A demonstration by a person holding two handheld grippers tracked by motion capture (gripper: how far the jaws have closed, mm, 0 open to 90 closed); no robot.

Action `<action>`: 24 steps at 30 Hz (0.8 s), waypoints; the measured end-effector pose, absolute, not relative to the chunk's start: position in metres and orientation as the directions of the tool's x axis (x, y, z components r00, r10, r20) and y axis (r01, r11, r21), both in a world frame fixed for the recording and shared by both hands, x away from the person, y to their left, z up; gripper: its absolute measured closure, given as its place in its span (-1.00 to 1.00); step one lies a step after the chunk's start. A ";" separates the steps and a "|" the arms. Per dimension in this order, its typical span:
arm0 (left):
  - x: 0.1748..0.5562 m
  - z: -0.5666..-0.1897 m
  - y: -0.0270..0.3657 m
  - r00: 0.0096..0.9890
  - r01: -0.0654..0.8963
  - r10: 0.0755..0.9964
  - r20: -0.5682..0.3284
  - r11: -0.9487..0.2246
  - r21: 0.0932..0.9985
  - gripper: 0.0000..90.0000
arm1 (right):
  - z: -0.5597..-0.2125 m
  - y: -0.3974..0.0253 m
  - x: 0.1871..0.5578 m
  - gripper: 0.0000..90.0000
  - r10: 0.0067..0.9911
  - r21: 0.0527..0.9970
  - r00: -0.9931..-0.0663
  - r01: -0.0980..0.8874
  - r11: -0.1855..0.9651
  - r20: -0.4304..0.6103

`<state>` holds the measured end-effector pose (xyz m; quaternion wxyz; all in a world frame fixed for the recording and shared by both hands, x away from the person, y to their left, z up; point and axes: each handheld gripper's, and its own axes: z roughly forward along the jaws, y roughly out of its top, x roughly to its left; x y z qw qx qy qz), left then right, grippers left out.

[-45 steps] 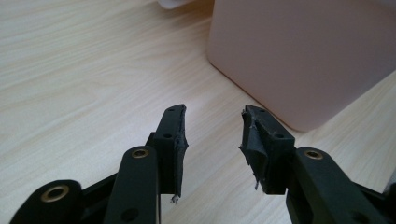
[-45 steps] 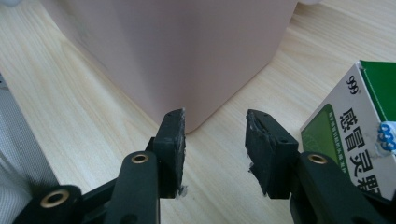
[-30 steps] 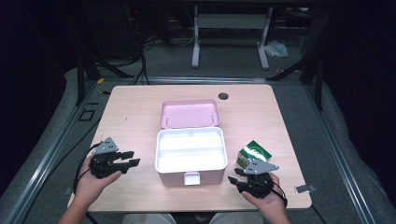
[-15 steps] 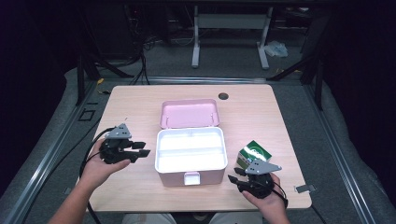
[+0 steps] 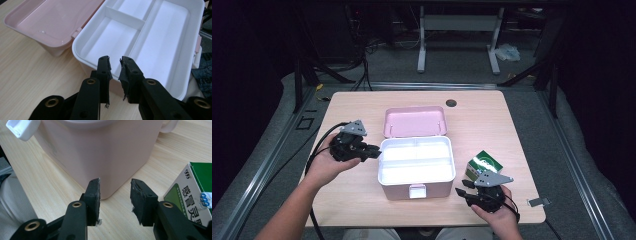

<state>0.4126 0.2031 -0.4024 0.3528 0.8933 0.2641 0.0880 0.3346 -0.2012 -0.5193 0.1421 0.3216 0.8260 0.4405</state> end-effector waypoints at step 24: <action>0.433 -0.400 0.129 0.951 0.270 0.311 0.000 -0.827 0.493 0.96 | -0.519 -0.202 0.334 0.33 0.655 0.821 -0.755 0.396 0.410 0.037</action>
